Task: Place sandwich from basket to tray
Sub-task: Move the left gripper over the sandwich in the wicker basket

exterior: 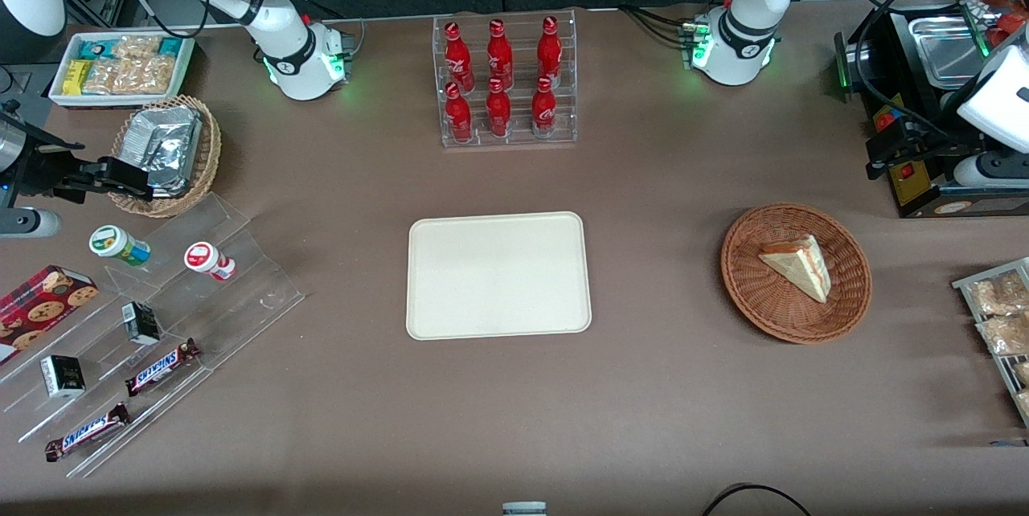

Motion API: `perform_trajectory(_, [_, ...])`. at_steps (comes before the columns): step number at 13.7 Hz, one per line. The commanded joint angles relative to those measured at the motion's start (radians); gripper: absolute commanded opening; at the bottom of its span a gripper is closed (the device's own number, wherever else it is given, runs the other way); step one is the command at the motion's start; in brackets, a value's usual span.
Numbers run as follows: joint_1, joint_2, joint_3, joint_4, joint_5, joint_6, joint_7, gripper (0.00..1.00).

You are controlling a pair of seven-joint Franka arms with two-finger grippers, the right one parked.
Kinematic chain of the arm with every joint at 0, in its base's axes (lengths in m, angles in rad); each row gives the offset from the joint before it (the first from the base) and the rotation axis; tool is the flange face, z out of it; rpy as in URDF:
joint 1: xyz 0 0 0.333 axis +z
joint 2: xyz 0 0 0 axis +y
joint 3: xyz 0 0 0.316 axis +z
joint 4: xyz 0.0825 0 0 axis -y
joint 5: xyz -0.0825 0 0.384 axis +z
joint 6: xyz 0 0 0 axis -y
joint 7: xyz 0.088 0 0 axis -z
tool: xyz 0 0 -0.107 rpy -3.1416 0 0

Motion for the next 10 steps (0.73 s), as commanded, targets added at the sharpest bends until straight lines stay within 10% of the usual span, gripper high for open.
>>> perform_trajectory(1, [0.012,-0.002,-0.011,0.002,0.004,0.004,0.003,1.00])
perform_trajectory(10, [0.021,0.083,0.012,-0.079,0.004,0.014,-0.489,1.00])
